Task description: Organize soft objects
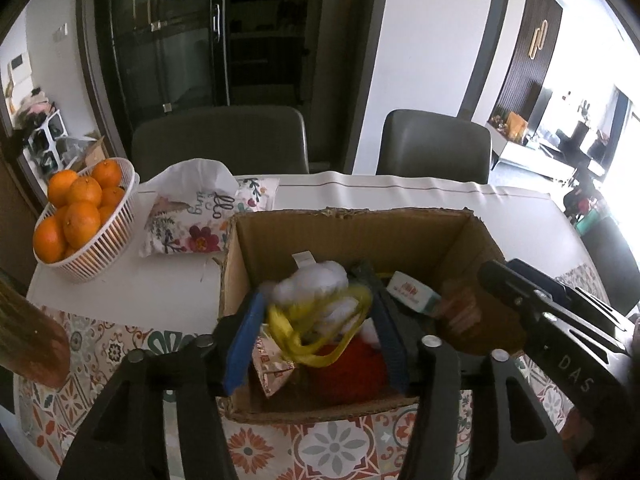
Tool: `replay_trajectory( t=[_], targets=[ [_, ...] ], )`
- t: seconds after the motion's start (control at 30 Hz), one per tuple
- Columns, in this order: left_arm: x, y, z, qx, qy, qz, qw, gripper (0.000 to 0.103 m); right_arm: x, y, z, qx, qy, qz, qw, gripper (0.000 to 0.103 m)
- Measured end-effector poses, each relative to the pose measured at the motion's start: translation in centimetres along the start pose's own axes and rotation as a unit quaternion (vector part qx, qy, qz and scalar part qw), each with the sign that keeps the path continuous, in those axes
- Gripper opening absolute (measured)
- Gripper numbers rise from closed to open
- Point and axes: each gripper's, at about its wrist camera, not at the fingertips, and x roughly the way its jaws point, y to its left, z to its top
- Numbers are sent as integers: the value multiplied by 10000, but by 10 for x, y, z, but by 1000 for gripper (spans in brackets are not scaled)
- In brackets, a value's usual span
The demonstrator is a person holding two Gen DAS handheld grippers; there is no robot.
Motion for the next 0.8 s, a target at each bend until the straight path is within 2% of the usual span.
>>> replay_trajectory(
  t=[0.13,0.37,0.67,0.8],
  targets=[
    [0,3,2,-72,2,-32,10000,63,-10,0,1,0,-122,-183,9998,54],
    [-28,4,-5,-39,-157,302,9994,79,-52,14,-8,-146,-398,-379,9984,54],
    [-102,10,-32,16,-531,516,9973,92,-120,37,-37,-95,-731,-515,9959,62],
    [-135,11,-47,137,-749,548,9956,98,-153,47,-55,-114,-953,-700,9929,70]
  ],
)
